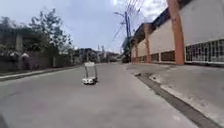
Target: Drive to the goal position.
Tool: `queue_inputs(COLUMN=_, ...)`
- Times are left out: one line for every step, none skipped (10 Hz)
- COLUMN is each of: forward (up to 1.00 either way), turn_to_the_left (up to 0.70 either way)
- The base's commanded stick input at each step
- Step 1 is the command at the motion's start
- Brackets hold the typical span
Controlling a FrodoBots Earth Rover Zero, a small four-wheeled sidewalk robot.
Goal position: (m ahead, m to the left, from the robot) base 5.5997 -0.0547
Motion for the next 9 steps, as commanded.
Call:
queue_inputs(forward=1.0, turn_to_the_left=0.05)
queue_inputs(forward=1.0, turn_to_the_left=0.0)
queue_inputs(forward=1.0, turn_to_the_left=0.0)
queue_inputs(forward=1.0, turn_to_the_left=0.0)
queue_inputs(forward=1.0, turn_to_the_left=0.0)
queue_inputs(forward=1.0, turn_to_the_left=0.0)
queue_inputs(forward=1.0, turn_to_the_left=0.0)
queue_inputs(forward=1.0, turn_to_the_left=-0.15)
queue_inputs(forward=1.0, turn_to_the_left=-0.4)
